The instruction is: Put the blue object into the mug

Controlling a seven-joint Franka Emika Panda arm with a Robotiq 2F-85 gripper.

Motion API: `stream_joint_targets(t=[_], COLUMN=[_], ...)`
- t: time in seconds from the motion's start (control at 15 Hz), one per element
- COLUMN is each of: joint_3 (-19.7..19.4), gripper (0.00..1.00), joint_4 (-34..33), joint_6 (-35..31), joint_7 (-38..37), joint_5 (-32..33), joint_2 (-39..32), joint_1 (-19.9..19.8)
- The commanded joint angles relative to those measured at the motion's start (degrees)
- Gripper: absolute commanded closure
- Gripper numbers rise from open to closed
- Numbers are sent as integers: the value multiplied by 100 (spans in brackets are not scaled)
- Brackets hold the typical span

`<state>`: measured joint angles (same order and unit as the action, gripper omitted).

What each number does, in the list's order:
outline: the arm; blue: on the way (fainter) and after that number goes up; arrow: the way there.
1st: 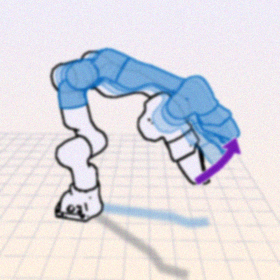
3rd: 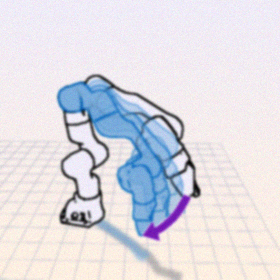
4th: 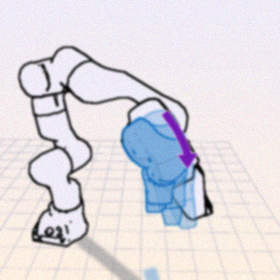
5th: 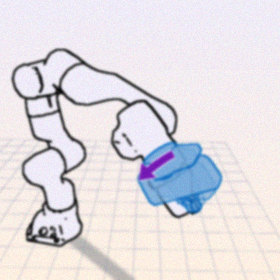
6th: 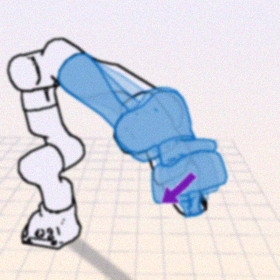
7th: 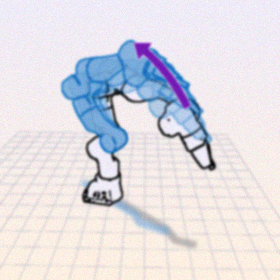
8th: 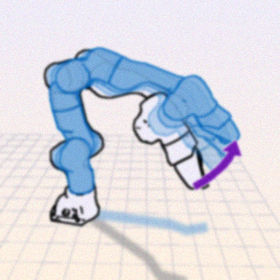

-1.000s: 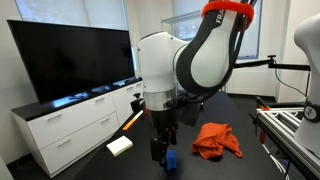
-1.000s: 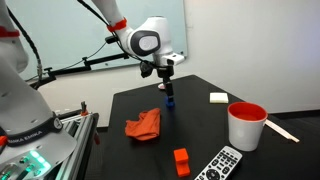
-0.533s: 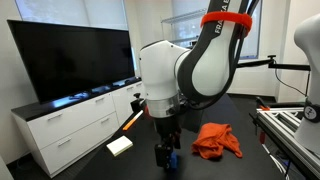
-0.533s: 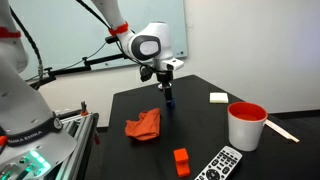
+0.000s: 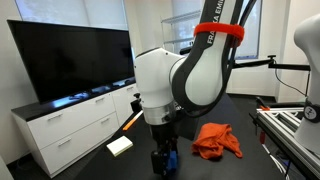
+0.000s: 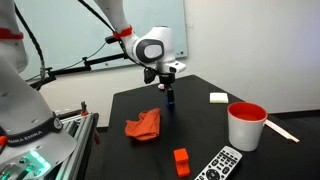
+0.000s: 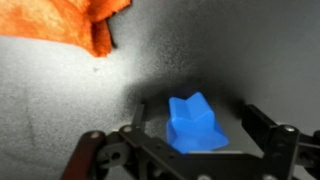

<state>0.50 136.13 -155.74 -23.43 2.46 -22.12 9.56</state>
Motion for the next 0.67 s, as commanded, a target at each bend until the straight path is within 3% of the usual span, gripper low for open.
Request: stream_joint_targets(t=[0.0,0.6], joint_3=[8,67], gripper=[0,0], joint_4=[-233,-344], joint_6=[151,159], joint_7=[138,190], joint_5=[-138,-178], joint_2=[-98,-42], joint_1=[66,61])
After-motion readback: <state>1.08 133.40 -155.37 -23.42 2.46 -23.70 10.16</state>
